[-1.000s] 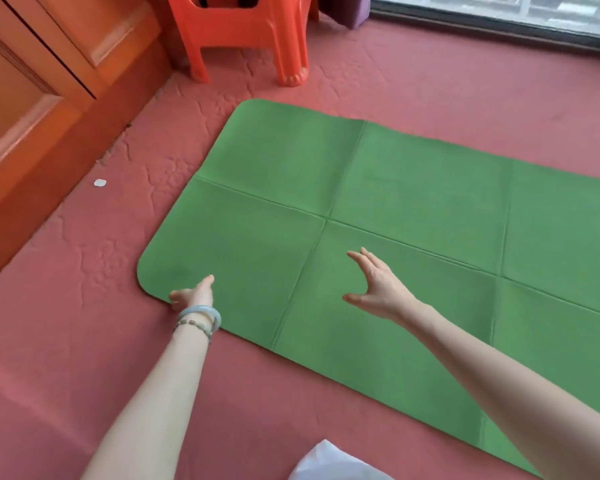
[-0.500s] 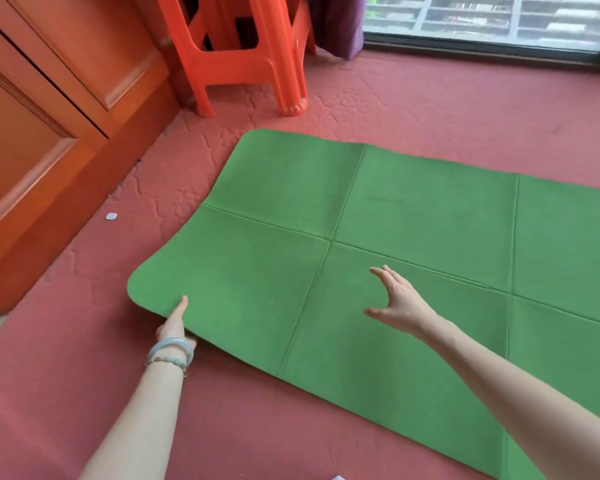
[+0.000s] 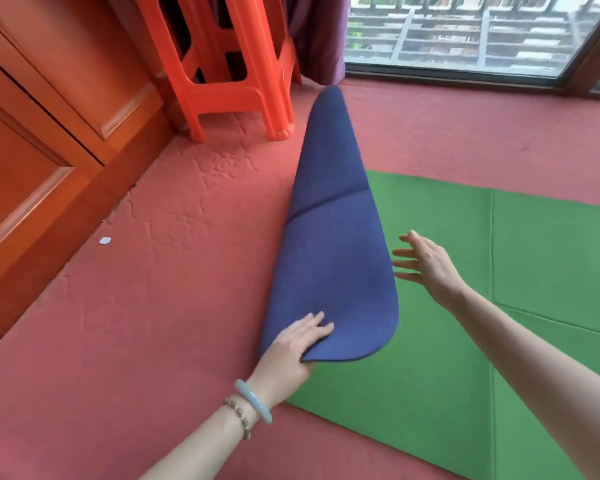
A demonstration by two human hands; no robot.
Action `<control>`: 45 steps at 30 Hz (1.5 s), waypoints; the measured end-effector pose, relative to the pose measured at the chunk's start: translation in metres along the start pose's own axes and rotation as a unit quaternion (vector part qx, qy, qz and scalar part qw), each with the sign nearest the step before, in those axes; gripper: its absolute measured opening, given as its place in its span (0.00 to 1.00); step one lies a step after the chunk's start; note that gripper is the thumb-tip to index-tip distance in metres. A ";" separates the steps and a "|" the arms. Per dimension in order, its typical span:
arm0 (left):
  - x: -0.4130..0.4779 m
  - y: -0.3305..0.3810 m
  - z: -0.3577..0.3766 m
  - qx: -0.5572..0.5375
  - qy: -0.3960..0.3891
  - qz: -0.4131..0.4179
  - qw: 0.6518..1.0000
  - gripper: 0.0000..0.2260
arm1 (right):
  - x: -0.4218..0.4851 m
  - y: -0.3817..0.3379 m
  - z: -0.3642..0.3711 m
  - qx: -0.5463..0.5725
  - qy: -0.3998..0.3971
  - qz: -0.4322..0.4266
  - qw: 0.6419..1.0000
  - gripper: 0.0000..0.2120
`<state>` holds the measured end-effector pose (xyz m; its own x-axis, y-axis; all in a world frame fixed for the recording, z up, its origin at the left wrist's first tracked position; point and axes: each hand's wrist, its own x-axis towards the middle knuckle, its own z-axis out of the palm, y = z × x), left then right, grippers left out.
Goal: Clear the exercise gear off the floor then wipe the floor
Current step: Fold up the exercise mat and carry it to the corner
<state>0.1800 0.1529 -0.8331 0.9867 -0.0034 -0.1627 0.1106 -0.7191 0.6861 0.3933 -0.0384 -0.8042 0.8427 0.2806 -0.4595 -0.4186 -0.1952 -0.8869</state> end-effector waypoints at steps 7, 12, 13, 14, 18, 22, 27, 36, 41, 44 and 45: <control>0.002 0.029 0.085 0.165 -0.124 0.156 0.966 0.23 | -0.024 0.026 -0.078 -0.184 0.108 0.015 0.977 0.32; 0.022 0.028 0.097 0.253 -0.136 0.225 0.931 0.32 | -0.041 0.059 -0.113 -0.270 0.131 0.046 0.953 0.31; 0.030 0.024 0.095 0.252 -0.109 0.217 0.937 0.30 | -0.042 0.065 -0.114 -0.280 0.126 0.052 0.950 0.30; 0.038 0.020 0.090 0.253 -0.085 0.192 0.945 0.29 | -0.043 0.072 -0.114 -0.292 0.119 0.058 0.947 0.30; 0.074 0.004 0.069 0.265 0.008 0.046 0.963 0.29 | -0.042 0.094 -0.113 -0.327 0.107 0.077 0.936 0.27; 0.097 -0.013 0.059 0.267 0.025 -0.091 0.959 0.36 | -0.035 0.101 -0.126 -0.351 0.129 0.092 0.923 0.25; 0.109 -0.024 0.080 0.315 -0.031 -0.132 0.939 0.34 | -0.030 0.114 -0.136 -0.371 0.118 0.098 0.916 0.26; 0.112 -0.032 0.069 0.070 0.036 -0.169 0.982 0.32 | -0.023 0.143 -0.125 -0.461 0.114 0.094 0.875 0.28; 0.121 -0.032 0.047 -0.242 0.103 -0.304 0.915 0.31 | -0.022 0.145 -0.127 -0.482 0.123 0.074 0.864 0.29; 0.128 -0.034 0.032 -0.328 0.061 -0.366 0.869 0.18 | -0.022 0.148 -0.126 -0.481 0.118 0.073 0.866 0.29; 0.128 -0.033 0.029 -0.328 0.042 -0.375 0.866 0.14 | -0.023 0.148 -0.126 -0.479 0.116 0.076 0.867 0.29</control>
<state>0.2989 0.1562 -0.8970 0.6096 0.3640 -0.7042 0.7413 0.0529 0.6691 0.3549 -0.1925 -0.9189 0.8947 0.0088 -0.4466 -0.1510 -0.9350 -0.3208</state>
